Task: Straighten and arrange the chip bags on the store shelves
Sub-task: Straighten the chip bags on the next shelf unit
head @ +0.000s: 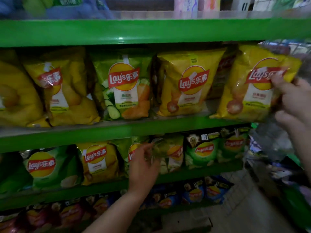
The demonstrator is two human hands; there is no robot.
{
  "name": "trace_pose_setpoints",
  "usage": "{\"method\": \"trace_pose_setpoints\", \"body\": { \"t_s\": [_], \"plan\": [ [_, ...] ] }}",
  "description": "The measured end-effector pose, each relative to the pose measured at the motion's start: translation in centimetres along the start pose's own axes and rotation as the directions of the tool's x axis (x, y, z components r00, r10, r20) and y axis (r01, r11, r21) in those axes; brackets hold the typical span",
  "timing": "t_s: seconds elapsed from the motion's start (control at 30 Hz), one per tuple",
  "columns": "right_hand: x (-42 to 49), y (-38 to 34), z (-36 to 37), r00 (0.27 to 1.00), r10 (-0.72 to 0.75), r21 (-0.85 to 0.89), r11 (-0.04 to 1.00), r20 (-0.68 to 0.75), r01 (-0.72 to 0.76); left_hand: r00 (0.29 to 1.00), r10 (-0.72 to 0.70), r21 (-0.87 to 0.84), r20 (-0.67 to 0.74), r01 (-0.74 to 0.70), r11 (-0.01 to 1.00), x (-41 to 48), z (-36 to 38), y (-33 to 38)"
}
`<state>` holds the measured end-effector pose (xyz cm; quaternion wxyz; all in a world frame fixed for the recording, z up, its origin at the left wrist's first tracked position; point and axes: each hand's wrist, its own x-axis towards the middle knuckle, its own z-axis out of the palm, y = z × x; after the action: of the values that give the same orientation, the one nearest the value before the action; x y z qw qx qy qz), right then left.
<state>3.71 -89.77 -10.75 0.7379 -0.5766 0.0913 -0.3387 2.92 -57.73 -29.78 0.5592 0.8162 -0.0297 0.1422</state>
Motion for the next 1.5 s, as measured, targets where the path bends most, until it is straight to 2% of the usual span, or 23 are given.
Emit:
{"method": "trace_pose_setpoints", "body": {
  "t_s": [0.1, 0.2, 0.27, 0.4, 0.53, 0.6, 0.67, 0.73, 0.8, 0.83, 0.9, 0.97, 1.03, 1.1, 1.2, 1.27, 1.37, 1.5],
  "plan": [
    [1.7, 0.0, 1.6, 0.999, -0.03, -0.024, 0.999, -0.018, 0.03, 0.976, -0.12, -0.018, -0.18, 0.119, 0.993, 0.9, -2.9, -2.9],
    [2.9, 1.0, 3.2, 0.999, -0.031, -0.063, 0.997, 0.026, 0.033, 0.949, -0.204, 0.014, -0.239, 0.213, 0.977, 2.5, -4.9, -4.6],
    [3.4, 1.9, 4.2, 0.998, -0.024, -0.086, 0.996, 0.054, 0.028, 0.935, -0.222, 0.045, -0.276, 0.243, 0.969, 3.3, -5.9, -5.5],
    [4.3, 2.6, 5.4, 0.993, -0.031, -0.112, 0.993, 0.112, 0.044, 0.866, -0.228, 0.053, -0.445, 0.28, 0.959, 3.9, -8.1, -7.1],
    [4.7, 3.2, 5.6, 0.987, -0.069, -0.103, 0.991, 0.145, 0.085, 0.825, -0.277, 0.116, -0.493, 0.377, 0.919, 4.3, -10.8, -8.5],
    [4.6, 3.9, 5.3, 0.989, -0.05, -0.093, 0.994, 0.142, 0.063, 0.828, -0.273, 0.139, -0.49, 0.383, 0.913, 4.5, -11.7, -8.7],
    [4.6, 4.6, 4.7, 0.995, -0.052, -0.11, 0.992, 0.09, 0.062, 0.842, -0.286, 0.15, -0.457, 0.39, 0.909, 4.8, -12.4, -8.7],
    [3.9, 5.2, 3.9, 0.994, -0.082, -0.18, 0.981, -0.066, 0.069, 0.847, -0.323, 0.124, -0.422, 0.407, 0.905, 5.1, -12.8, -9.0],
    [1.7, 5.9, 3.4, 0.954, -0.206, -0.309, 0.942, -0.217, 0.133, 0.851, -0.354, 0.066, -0.388, 0.409, 0.91, 5.5, -13.2, -9.4],
    [-0.1, 6.3, 3.5, 0.931, -0.276, -0.361, 0.915, -0.24, 0.179, 0.855, -0.367, 0.02, -0.366, 0.402, 0.915, 5.7, -13.2, -9.5],
    [-4.7, 6.7, 5.3, 0.886, -0.443, -0.423, 0.835, -0.137, 0.352, 0.868, -0.374, -0.064, -0.327, 0.375, 0.925, 6.0, -13.4, -9.8],
    [-8.9, 6.5, 8.1, 0.789, -0.602, -0.42, 0.688, 0.124, 0.591, 0.876, -0.371, -0.08, -0.308, 0.365, 0.928, 6.2, -13.7, -9.9],
    [-12.1, 5.5, 10.8, 0.684, -0.654, -0.338, 0.595, 0.322, 0.729, 0.88, -0.364, -0.063, -0.306, 0.363, 0.93, 6.3, -14.0, -9.9],
    [-13.5, 4.7, 13.0, 0.676, -0.624, -0.281, 0.619, 0.392, 0.733, 0.885, -0.353, -0.053, -0.305, 0.354, 0.934, 6.2, -14.3, -9.9],
    [-14.5, 4.0, 15.9, 0.748, -0.446, -0.235, 0.76, 0.491, 0.607, 0.896, -0.336, -0.029, -0.289, 0.343, 0.939, 6.1, -14.9, -10.1],
    [-14.7, 4.2, 17.4, 0.769, -0.347, -0.251, 0.805, 0.538, 0.538, 0.903, -0.333, -0.003, -0.271, 0.345, 0.939, 6.0, -15.4, -10.4],
    [-14.5, 5.0, 19.3, 0.792, -0.266, -0.315, 0.812, 0.55, 0.491, 0.92, -0.306, 0.018, -0.243, 0.32, 0.947, 5.8, -15.9, -10.8],
    [-13.9, 6.2, 21.5, 0.848, -0.153, -0.291, 0.895, 0.508, 0.337, 0.926, -0.288, 0.01, -0.244, 0.3, 0.954, 5.9, -16.3, -11.0]
  ]
}}
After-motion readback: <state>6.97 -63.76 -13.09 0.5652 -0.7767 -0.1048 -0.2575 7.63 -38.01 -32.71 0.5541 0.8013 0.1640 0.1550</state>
